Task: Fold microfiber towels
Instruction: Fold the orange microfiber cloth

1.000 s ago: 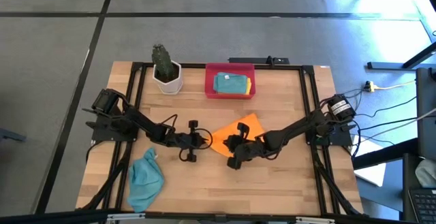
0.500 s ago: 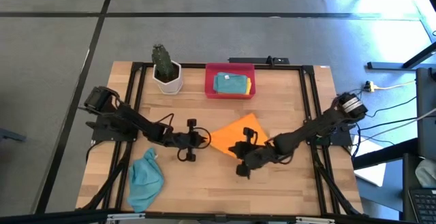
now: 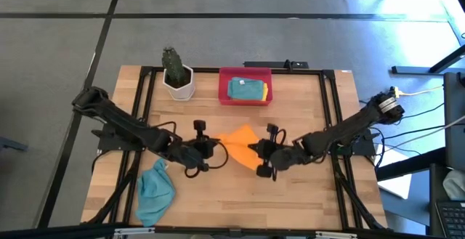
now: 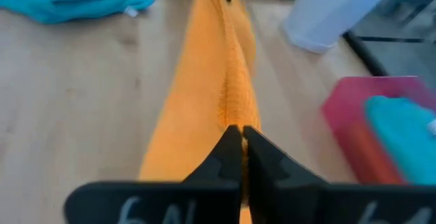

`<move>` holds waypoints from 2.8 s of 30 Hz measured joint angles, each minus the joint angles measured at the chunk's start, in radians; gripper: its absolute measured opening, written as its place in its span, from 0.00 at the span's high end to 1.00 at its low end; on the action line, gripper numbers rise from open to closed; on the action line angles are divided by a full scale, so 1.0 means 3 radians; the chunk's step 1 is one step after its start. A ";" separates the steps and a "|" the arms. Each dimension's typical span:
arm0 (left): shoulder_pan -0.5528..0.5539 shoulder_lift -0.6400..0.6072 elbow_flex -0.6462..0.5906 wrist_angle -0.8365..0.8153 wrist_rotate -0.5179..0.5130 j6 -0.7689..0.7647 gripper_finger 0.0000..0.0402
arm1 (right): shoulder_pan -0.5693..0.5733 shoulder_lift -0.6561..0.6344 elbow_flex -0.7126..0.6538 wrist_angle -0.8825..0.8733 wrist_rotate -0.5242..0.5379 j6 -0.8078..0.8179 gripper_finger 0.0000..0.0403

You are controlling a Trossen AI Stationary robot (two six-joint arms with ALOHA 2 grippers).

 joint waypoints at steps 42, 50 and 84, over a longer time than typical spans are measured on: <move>-0.0591 0.0388 0.0144 -0.0335 0.0424 -0.0786 1.00 | 0.0525 -0.0010 -0.0405 0.0724 -0.0644 0.0306 1.00; -0.0761 0.0870 0.0198 0.0092 0.0891 -0.0756 1.00 | 0.0825 0.0675 -0.0313 0.0882 -0.0574 0.0599 1.00; 0.1278 0.0773 -0.0336 0.0380 0.1974 0.0017 0.99 | -0.0592 0.0937 -0.0295 -0.0331 -0.0233 0.1022 0.93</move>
